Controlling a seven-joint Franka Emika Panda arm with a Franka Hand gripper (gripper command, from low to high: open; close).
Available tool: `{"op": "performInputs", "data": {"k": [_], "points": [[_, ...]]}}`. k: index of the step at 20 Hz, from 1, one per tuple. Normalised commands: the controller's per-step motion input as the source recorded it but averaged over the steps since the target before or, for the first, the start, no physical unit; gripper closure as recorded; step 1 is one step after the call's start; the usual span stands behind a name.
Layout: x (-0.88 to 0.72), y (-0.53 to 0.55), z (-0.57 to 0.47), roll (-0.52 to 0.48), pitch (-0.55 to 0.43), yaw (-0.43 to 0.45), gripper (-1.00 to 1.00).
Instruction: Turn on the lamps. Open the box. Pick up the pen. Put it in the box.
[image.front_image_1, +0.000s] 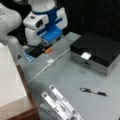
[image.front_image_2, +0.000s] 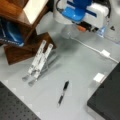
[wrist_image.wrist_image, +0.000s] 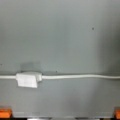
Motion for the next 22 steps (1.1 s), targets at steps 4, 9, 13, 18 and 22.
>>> {"op": "performInputs", "data": {"k": [4,9,13,18,22], "points": [[-0.05,-0.02,-0.01,-0.146,-0.049,0.235,-1.0],[-0.2,-0.08,-0.03,-0.128,-0.041,0.179,-1.0],[-0.39,-0.08,-0.11,-0.088,-0.064,0.087,-1.0],[-0.52,-0.02,-0.23,-0.058,-0.083,0.04,-1.0],[-0.54,0.06,-0.27,-0.028,-0.099,0.027,-1.0]]}}
